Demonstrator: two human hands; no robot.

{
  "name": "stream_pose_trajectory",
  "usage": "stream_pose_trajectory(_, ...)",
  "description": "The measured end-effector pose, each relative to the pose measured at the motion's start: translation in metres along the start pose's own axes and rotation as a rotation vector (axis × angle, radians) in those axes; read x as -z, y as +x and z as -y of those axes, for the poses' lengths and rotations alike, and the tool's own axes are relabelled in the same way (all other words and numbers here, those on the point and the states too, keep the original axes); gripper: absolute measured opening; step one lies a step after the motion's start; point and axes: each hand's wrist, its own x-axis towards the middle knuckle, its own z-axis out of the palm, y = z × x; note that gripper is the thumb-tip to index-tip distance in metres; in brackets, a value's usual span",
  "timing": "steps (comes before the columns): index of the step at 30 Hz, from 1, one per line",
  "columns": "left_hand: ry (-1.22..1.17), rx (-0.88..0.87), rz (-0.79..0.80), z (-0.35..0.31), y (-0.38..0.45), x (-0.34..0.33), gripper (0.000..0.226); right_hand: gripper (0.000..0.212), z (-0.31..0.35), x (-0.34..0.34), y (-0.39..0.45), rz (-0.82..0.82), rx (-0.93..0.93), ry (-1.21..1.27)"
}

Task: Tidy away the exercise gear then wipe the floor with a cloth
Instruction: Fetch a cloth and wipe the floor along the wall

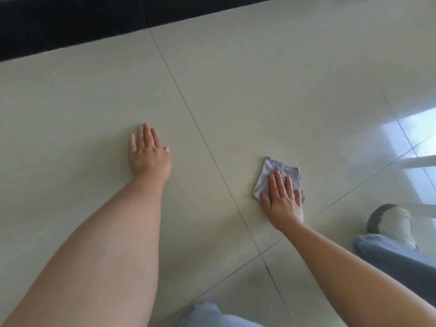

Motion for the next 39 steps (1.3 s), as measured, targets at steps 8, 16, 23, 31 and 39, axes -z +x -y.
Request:
stream_pose_trajectory(8, 0.069, -0.102, 0.027, -0.073, -0.016, 0.018, 0.059, 0.058, -0.067, 0.075, 0.1, -0.103, -0.277, 0.288)
stream_pose_trajectory(16, -0.197, 0.034, 0.052, -0.138, -0.06, -0.022, 0.048, 0.056, -0.002, 0.073, 0.097, 0.003, 0.676, -0.246)
stream_pose_trajectory(23, -0.222, 0.075, 0.027, -0.187, -0.047, -0.018, 0.055, 0.079, -0.173, 0.089, 0.118, 0.032, 0.586, -0.409)
stream_pose_trajectory(31, -0.251, 0.231, -0.026, -0.179, -0.046, -0.024, 0.052, 0.058, -0.06, 0.141, 0.2, -0.151, 0.405, -0.097)
stream_pose_trajectory(39, -0.288, 0.394, -0.09, -0.132, -0.106, -0.056, 0.055, 0.05, -0.07, 0.008, 0.068, -0.03, 1.383, -0.513)
